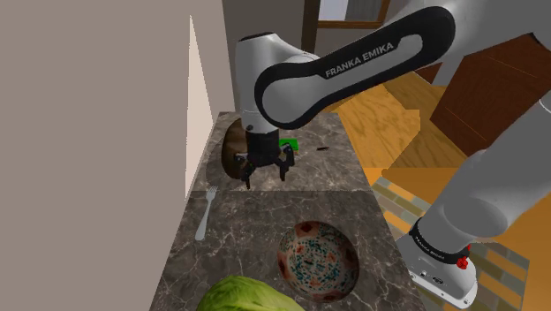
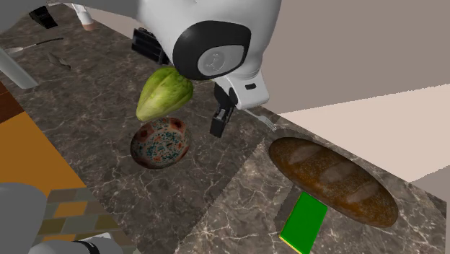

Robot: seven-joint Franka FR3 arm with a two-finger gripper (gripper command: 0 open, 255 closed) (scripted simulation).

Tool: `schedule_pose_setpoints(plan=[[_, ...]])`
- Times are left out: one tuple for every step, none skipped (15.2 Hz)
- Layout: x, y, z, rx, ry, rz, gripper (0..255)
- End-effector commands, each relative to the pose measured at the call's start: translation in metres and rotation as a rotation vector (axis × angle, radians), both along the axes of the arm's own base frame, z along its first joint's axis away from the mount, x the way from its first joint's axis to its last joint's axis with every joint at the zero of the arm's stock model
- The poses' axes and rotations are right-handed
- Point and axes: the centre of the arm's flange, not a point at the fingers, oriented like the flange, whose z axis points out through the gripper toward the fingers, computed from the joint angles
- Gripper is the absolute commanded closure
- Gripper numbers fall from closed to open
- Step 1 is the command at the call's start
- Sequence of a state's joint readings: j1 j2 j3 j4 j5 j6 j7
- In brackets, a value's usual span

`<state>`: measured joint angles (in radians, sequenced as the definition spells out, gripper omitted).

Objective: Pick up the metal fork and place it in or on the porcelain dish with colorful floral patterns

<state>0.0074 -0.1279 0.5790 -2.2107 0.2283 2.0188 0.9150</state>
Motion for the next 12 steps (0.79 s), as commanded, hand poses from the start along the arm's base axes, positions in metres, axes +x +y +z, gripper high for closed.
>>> schedule_pose_setpoints(plan=[[0.012,0.022,-0.010,0.001,-0.001,-0.038,0],[0.019,0.031,-0.015,0.001,-0.002,-0.056,0],[0.026,0.041,-0.020,0.001,-0.002,-0.073,0],[0.033,0.050,-0.025,0.000,-0.003,-0.090,0],[0.041,0.059,-0.030,0.000,-0.004,-0.108,0],[0.048,0.068,-0.034,0.000,-0.004,-0.125,0],[0.056,0.077,-0.039,0.000,-0.005,-0.142,0],[0.064,0.086,-0.044,0.000,-0.006,-0.160,0],[0.073,0.094,-0.049,-0.001,-0.006,-0.177,0],[0.081,0.103,-0.054,-0.001,-0.007,-0.195,0],[0.089,0.111,-0.059,-0.001,-0.008,-0.212,0],[0.098,0.119,-0.063,-0.001,-0.008,-0.229,0]])
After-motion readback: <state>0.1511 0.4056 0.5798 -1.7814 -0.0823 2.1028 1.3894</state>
